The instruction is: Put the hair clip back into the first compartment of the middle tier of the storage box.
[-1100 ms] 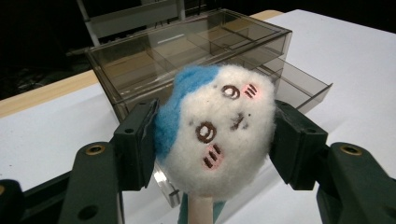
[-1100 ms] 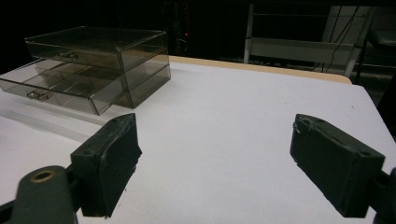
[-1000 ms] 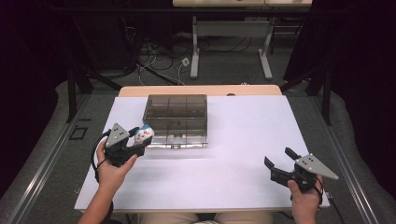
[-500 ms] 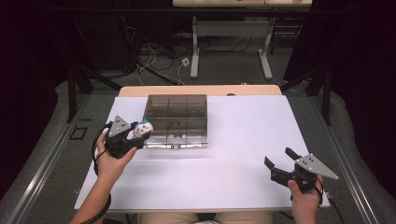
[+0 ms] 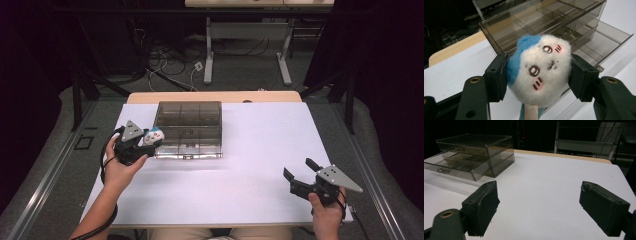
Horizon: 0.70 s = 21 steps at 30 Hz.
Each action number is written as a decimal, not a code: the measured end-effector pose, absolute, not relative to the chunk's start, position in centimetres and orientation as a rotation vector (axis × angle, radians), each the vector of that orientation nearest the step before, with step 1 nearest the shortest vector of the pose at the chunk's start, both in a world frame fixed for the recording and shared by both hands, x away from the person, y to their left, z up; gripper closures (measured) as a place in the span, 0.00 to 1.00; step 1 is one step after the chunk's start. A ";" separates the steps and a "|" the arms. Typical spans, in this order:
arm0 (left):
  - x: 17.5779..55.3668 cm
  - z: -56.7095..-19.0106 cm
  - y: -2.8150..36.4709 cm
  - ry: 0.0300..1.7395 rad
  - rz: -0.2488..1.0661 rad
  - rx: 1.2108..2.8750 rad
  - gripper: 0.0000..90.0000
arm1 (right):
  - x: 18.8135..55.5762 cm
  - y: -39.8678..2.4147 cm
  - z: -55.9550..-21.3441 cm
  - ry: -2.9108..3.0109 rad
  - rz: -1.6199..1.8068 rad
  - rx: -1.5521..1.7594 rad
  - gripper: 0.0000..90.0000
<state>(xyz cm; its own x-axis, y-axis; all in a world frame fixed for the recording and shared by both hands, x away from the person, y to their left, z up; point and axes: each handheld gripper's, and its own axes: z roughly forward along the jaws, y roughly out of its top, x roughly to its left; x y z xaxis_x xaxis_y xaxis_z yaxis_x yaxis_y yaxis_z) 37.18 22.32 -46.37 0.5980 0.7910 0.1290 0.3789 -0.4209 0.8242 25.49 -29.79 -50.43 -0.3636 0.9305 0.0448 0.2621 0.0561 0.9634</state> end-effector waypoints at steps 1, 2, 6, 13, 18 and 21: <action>37.2 -46.4 22.3 0.929 0.660 2.033 0.43 | 25.5 -29.8 -50.4 1.699 1.338 1.204 0.16; 37.3 -46.3 22.3 0.923 0.671 2.049 0.43 | 25.5 -29.8 -50.4 1.698 1.338 1.206 0.16; 37.5 -46.3 22.3 0.928 0.662 2.064 0.43 | 25.5 -29.8 -50.5 1.700 1.340 1.205 0.16; 37.8 -46.3 22.2 0.927 0.666 2.102 0.43 | 25.5 -29.8 -50.4 1.695 1.340 1.208 0.16; 38.2 -46.4 21.8 0.919 0.668 2.144 0.43 | 25.5 -29.8 -50.5 1.695 1.344 1.208 0.16; 38.4 -46.4 21.7 0.908 0.679 2.168 0.43 | 25.5 -29.8 -50.5 1.695 1.344 1.208 0.16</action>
